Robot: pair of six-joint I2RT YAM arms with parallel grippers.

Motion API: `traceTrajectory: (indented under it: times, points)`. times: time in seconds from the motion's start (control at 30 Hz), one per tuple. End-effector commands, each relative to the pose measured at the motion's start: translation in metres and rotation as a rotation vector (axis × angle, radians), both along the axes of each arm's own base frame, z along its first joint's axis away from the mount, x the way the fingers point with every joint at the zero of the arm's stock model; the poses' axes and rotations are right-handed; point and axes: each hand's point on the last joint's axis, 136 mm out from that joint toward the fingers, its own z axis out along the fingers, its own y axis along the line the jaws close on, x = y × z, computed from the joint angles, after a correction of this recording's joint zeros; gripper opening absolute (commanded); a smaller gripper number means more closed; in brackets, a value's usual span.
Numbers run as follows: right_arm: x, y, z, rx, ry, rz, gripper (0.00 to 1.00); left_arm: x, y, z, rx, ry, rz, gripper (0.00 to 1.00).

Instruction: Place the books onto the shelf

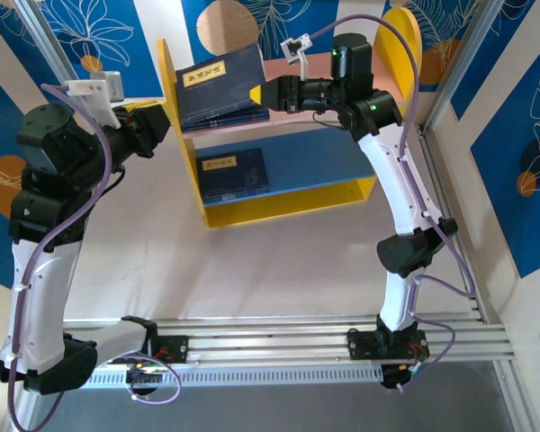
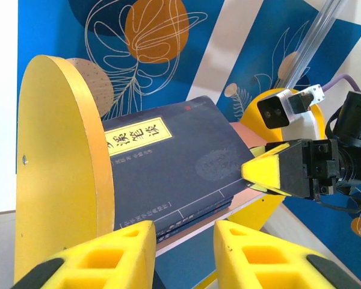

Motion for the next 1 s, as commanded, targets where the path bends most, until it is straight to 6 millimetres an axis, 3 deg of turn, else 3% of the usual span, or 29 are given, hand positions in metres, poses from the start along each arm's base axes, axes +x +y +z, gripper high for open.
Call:
traceTrajectory:
  times: [0.0,0.27,0.63,0.97]
  points:
    - [-0.003,0.003,0.005,-0.003,-0.022,0.007,0.33,0.001,0.003,0.003,0.011,-0.022,0.014,0.31]
    - [0.004,0.000,-0.003,-0.054,-0.038,-0.055,0.34,0.001,0.003,0.002,0.018,-0.019,0.015,0.31]
    - [0.013,-0.016,-0.012,-0.167,-0.098,-0.193,0.56,0.000,0.003,0.000,0.021,-0.014,0.014,0.31]
    - [0.017,-0.038,-0.021,-0.228,-0.106,-0.275,0.63,0.003,0.001,-0.007,0.031,0.010,0.002,0.31]
